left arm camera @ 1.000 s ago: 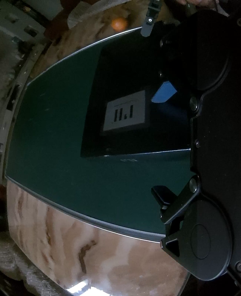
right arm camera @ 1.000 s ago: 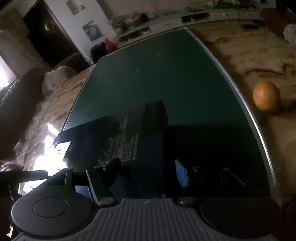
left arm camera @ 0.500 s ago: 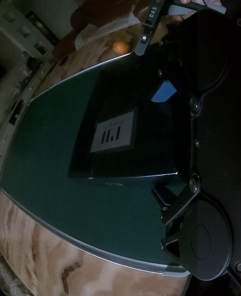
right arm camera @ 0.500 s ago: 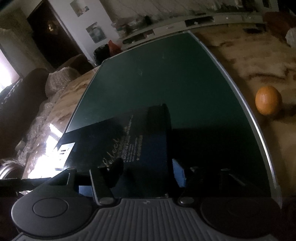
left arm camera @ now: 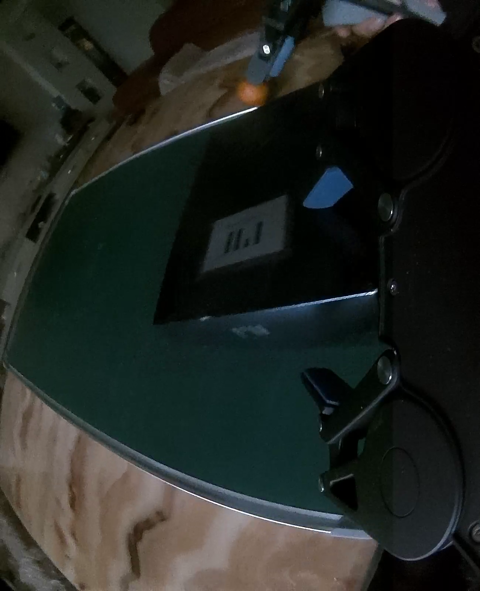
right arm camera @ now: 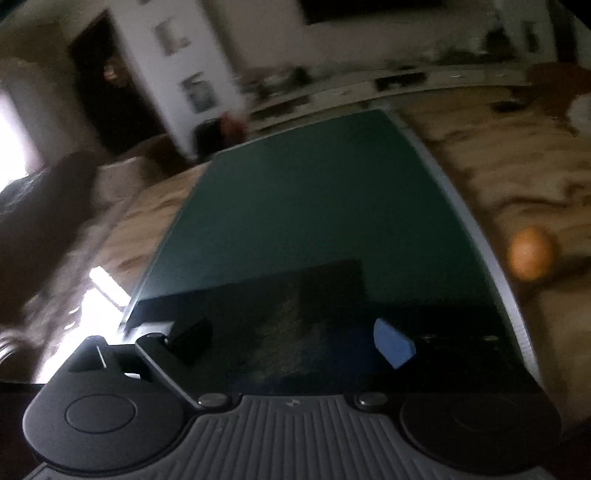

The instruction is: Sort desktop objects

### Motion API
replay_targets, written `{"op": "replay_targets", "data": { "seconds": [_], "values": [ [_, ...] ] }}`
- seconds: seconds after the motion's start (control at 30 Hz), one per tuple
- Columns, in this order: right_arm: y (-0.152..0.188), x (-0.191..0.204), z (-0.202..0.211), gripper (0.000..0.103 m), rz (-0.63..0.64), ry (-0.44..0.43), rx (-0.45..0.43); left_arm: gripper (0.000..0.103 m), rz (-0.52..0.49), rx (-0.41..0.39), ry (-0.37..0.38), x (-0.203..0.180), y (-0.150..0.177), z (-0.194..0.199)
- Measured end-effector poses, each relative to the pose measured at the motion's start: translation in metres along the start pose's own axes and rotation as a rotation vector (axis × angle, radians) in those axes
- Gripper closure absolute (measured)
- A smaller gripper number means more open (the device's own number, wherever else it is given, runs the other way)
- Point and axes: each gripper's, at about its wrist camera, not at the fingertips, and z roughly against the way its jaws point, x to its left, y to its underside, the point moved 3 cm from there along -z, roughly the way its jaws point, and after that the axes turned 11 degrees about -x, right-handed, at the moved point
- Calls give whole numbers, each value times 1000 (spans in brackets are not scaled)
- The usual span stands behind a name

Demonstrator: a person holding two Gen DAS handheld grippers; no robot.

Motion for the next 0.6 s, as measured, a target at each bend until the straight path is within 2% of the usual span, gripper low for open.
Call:
{"op": "replay_targets", "data": {
  "seconds": [0.07, 0.2, 0.33, 0.4, 0.6],
  "values": [
    [-6, -18, -11, 10, -51, 14, 27, 7, 18, 7, 5, 4, -8, -3],
    [-2, -44, -43, 37, -151, -25, 157, 8, 29, 33, 5, 0, -16, -19],
    [5, -41, -52, 40, -161, -93, 181, 15, 27, 59, 17, -7, -16, -30],
    [5, -35, -50, 40, -138, -89, 170, 14, -15, 56, -4, -13, -16, -32],
    [3, -25, -39, 46, -85, -80, 137, 14, -52, 44, -11, -21, -14, -25]
  ]
}}
